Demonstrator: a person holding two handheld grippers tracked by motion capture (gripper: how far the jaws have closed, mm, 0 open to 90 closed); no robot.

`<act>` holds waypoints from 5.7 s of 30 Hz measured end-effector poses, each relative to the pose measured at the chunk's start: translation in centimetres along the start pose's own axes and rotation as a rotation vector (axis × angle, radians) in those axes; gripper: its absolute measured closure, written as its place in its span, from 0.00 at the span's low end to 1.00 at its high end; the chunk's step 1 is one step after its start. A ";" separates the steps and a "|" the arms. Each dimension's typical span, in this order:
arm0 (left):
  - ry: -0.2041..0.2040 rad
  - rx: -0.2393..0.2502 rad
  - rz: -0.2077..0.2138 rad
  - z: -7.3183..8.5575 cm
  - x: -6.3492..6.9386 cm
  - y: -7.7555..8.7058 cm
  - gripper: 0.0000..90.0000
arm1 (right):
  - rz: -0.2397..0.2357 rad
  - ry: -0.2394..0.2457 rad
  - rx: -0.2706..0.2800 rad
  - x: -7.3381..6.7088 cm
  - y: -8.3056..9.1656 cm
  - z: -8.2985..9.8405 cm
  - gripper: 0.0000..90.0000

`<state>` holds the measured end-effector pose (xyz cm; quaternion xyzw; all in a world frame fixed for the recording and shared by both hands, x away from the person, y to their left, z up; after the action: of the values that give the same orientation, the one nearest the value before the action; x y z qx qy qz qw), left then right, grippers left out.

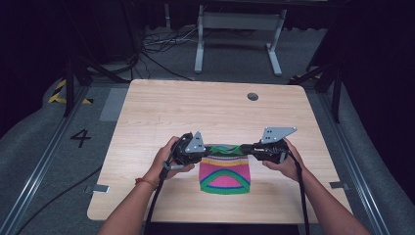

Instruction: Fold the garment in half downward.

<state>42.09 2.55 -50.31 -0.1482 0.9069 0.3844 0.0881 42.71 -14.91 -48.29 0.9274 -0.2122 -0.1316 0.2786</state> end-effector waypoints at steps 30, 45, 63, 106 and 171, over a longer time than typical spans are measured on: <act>-0.093 -0.104 0.133 2.2 7.1 -0.4 0.93 | -0.108 0.057 -0.147 -5.8 0.2 6.0 0.94; -0.092 -0.116 0.169 3.5 8.7 -0.4 0.89 | -0.118 0.065 -0.192 -6.5 -0.4 8.3 0.93; -0.043 -0.069 0.142 4.3 7.9 -0.8 0.85 | -0.058 0.080 -0.174 -6.1 -1.1 9.1 0.89; 0.003 -0.059 0.072 4.0 6.0 0.9 0.62 | 0.022 0.080 -0.168 -5.1 -0.2 8.0 0.69; 0.330 -0.196 -0.120 17.9 4.1 11.8 0.23 | 0.364 -0.259 -0.133 2.1 12.8 18.4 0.30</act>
<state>35.07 22.48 -55.85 -0.2711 0.8567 0.4355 -0.0539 33.82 -34.03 -56.16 0.8288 -0.4008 -0.2107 0.3287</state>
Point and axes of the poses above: each handheld gripper's, and its own axes: y roughly backward along the jaws, z roughly out of its underside, x roughly to its right, the point moved 9 cm from there along -y, roughly forward along the jaws, and after that the axes turned 9 degrees about -y, right-handed, at the moved point
